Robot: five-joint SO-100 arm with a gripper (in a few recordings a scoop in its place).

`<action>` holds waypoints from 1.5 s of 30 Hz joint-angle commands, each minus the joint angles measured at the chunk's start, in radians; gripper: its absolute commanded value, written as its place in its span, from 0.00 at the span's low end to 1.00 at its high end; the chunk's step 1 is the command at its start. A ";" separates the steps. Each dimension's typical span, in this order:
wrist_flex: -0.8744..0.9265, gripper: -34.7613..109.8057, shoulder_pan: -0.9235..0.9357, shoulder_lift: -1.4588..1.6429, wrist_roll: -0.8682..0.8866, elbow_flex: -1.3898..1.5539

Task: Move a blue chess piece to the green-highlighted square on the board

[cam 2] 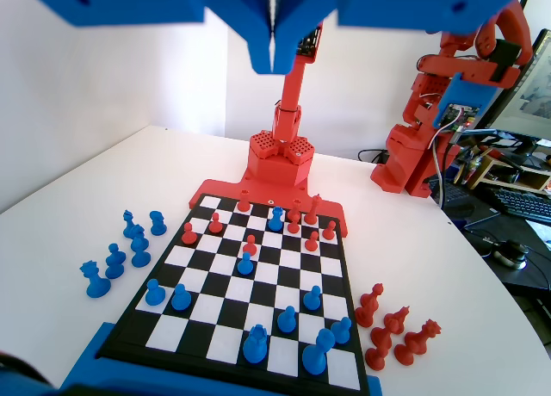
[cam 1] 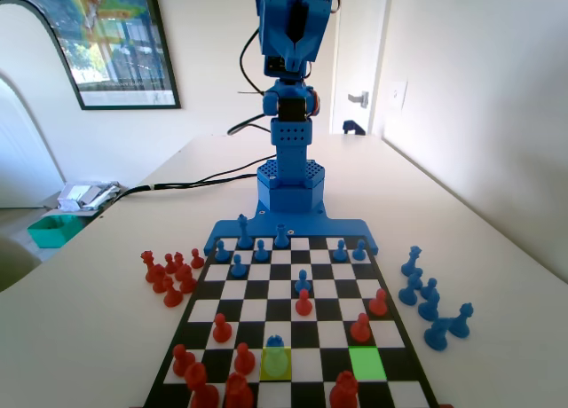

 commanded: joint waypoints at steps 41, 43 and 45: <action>-0.014 0.25 -0.003 0.002 -0.003 0.000; -0.012 0.25 -0.005 0.000 -0.006 -0.003; -0.012 0.25 -0.006 -0.006 -0.003 -0.028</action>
